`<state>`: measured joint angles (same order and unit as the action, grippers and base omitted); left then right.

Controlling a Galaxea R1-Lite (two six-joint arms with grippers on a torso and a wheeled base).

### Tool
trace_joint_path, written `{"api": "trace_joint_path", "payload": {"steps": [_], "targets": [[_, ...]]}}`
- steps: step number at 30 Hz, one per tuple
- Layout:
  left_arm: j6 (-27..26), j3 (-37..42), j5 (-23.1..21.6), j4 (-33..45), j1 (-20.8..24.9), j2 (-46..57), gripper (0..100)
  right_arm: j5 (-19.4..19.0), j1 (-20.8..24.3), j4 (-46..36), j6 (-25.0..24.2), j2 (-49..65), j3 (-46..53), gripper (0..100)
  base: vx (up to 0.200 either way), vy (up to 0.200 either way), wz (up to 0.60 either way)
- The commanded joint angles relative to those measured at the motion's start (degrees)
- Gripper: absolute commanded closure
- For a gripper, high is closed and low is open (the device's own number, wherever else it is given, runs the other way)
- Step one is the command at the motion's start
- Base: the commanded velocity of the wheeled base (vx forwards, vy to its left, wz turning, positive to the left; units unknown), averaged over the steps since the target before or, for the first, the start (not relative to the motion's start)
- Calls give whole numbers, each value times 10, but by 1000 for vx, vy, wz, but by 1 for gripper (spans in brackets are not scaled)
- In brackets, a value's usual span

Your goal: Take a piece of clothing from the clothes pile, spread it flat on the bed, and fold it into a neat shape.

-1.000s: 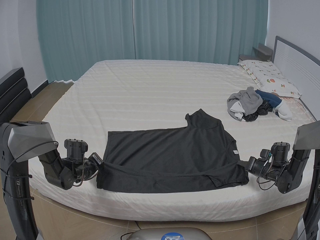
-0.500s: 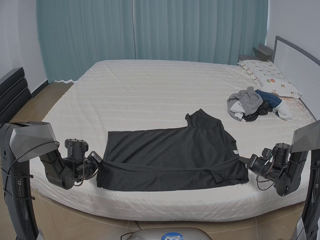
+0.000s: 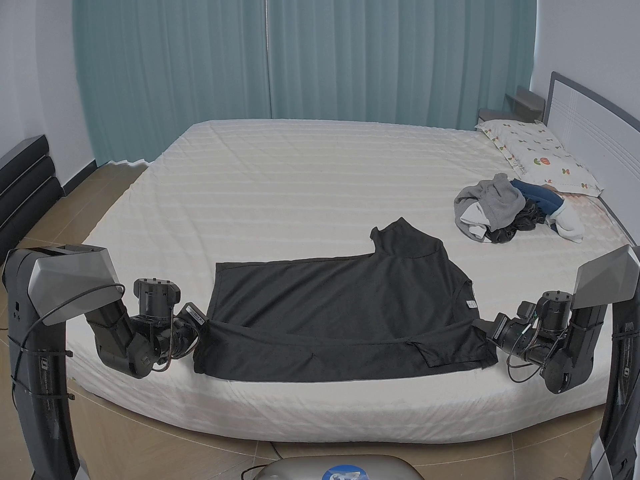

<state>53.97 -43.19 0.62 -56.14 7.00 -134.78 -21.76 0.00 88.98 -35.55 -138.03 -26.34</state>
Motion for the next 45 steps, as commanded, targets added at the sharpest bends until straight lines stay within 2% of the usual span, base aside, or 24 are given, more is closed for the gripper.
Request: {"api": "trace_joint_path", "payload": {"steps": [1, 2, 3, 12, 16, 17, 19, 21, 22, 23, 25, 29, 33, 38, 43, 45], "targets": [[0, -4, 0, 0, 1, -5, 0, 0, 0, 4, 0, -29, -15, 100, 0, 0, 0], [-1, -5, 0, 1, 1, -5, 0, 0, 0, 4, 1, -31, -17, 100, 0, 0, 0], [0, -5, 0, 1, 1, -5, 0, 0, 0, 4, 1, -33, -19, 0, 0, 0, 0], [1, 1, 0, -5, 0, -4, 0, -1, -11, 6, -8, -17, -15, 0, 0, 0, 0], [7, 4, -1, -6, -3, 0, 0, 2, -19, 4, -72, 40, 9, 0, 0, 0, 0], [7, 4, -1, -6, -3, 0, 0, 2, -19, 4, -72, 40, 9, 0, 0, 0, 0], [36, 6, -7, -6, -8, 6, 0, 5, -10, 4, -104, 81, 54, 0, 0, 0, 0], [52, 7, -11, -6, -12, 11, 0, 5, -4, 4, -104, 90, 71, 0, 0, 0, 0], [76, 10, -19, -6, -18, 22, 0, 5, 10, 3, -108, 95, 91, 0, 0, 0, 0], [76, 10, -19, -6, -18, 22, 0, 5, 10, 3, -108, 95, 91, 0, 0, 0, 0], [80, 26, -47, -9, -23, 31, 0, 5, 35, -3, -109, 80, 108, 0, 0, 0, 0], [80, 43, -61, -39, -29, 34, 0, 6, 67, -2, -106, 63, 128, 0, 0, 0, 0], [77, 49, -60, -59, -28, 30, 0, 8, 82, -9, -106, 51, 131, 0, 0, 0, 0], [76, 49, -60, -60, -27, 30, 0, 8, 80, -10, -103, 28, 124, 0, 0, 0, 0], [74, 49, -60, -60, -25, 29, 0, 59, 79, -3, -103, 8, 95, 0, 0, 0, 0], [74, 49, -60, -61, -25, 29, 0, 66, 80, 1, -103, 4, 92, 0, 0, 0, 0]]}}
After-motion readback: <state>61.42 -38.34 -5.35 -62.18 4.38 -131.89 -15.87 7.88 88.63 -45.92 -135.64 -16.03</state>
